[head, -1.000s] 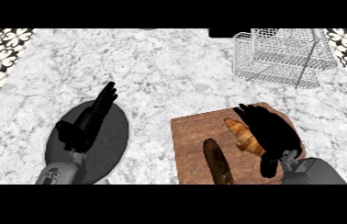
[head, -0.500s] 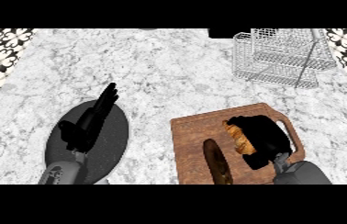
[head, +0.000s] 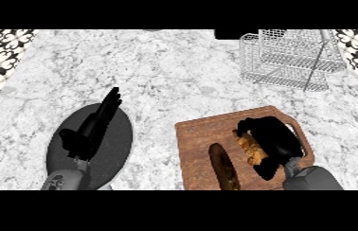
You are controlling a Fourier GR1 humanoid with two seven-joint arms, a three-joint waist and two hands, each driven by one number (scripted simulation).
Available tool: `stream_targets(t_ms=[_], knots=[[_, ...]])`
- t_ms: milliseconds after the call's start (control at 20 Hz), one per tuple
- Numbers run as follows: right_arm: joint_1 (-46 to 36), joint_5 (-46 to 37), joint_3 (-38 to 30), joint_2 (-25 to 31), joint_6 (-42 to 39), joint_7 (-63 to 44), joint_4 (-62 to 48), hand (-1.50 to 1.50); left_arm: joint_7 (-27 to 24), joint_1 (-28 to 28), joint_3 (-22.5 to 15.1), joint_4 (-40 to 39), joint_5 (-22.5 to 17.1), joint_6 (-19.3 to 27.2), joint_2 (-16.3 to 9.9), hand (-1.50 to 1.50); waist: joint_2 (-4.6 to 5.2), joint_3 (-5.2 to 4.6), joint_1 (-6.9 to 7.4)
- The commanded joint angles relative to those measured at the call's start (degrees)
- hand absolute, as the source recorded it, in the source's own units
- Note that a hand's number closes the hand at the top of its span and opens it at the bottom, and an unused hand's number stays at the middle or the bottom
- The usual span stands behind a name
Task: Pick the croissant from the cutting board and place it in the tiered basket
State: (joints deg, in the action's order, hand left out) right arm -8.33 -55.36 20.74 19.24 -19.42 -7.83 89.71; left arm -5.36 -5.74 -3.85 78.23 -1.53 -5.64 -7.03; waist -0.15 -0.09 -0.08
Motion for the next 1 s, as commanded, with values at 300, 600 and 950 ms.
stream_targets(t_ms=[300, 600, 950], knots=[[-0.6, 11.1, -34.2, 25.4, 4.1, 12.1, -21.3, 1.50, -0.4, 1.1, 0.0, 1.3, -0.1, 0.7, 0.7, 0.00, 1.01, 0.58, -1.05], [-6.6, 22.7, -46.6, 30.5, 3.9, 26.5, -37.8, 1.50, 1.0, 0.8, -0.6, 3.0, -0.1, -0.4, 0.0, 0.00, 0.63, 0.53, 1.23], [-17.1, 29.7, -52.3, 37.5, -2.4, 39.1, -50.0, 1.50, 0.6, -1.7, -1.8, -0.1, 1.2, 1.1, 2.6, 0.00, 0.73, 0.30, 1.68]])
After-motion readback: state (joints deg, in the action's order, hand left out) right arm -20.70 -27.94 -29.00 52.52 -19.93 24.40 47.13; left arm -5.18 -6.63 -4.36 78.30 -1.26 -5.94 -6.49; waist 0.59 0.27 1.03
